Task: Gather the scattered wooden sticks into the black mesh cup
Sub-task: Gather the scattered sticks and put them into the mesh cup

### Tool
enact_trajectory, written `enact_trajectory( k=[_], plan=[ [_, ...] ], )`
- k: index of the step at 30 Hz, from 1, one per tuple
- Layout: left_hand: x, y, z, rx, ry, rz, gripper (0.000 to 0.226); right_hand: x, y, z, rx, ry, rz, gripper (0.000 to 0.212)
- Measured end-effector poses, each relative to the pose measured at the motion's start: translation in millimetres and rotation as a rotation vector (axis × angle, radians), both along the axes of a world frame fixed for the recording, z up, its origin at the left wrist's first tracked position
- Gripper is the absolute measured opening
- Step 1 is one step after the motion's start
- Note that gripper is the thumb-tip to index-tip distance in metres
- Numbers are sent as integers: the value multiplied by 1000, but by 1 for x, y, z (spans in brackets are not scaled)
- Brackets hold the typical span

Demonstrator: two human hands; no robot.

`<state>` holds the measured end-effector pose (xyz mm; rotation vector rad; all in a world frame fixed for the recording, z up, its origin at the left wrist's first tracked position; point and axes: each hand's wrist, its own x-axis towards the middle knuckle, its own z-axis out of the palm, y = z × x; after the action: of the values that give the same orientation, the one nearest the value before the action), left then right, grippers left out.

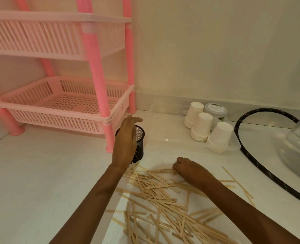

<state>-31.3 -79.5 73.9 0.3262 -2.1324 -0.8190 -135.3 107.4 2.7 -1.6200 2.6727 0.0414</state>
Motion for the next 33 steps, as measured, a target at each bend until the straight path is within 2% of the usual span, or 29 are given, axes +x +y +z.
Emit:
enact_trajectory(
  k=[4, 6, 10, 15, 17, 20, 24, 27, 30, 33],
  plan=[
    [7, 17, -11, -206, -43, -89, 43, 2, 1, -1, 1, 38, 15, 26],
    [10, 22, -19, -242, -62, -133, 45, 4, 2, -3, -5, 54, 17, 27],
    [22, 28, -35, -163, -92, -166, 39, 9, 7, -4, -2, 65, 3, 33],
    [44, 21, -53, -42, -29, 14, 26, 13, 15, 9, -58, 27, -4, 29],
    [51, 14, -62, 41, -78, 139, 23, 15, 14, 24, -184, -49, -55, 22],
    [56, 5, -74, 111, -278, 260, 23, 18, 4, 54, -526, -287, -155, 21],
    [55, 6, -79, 74, -467, 245, 29, 26, -26, 86, -1001, -627, -214, 15],
    [50, 10, -80, 11, -551, 219, 30, 32, -59, 103, -1283, -989, -168, 16],
    [46, 12, -81, -31, -553, 214, 30, 35, -92, 107, -1429, -1151, -151, 17],
    [46, 11, -82, -26, -539, 198, 29, 36, -118, 99, -1464, -1162, -205, 22]
  ],
)
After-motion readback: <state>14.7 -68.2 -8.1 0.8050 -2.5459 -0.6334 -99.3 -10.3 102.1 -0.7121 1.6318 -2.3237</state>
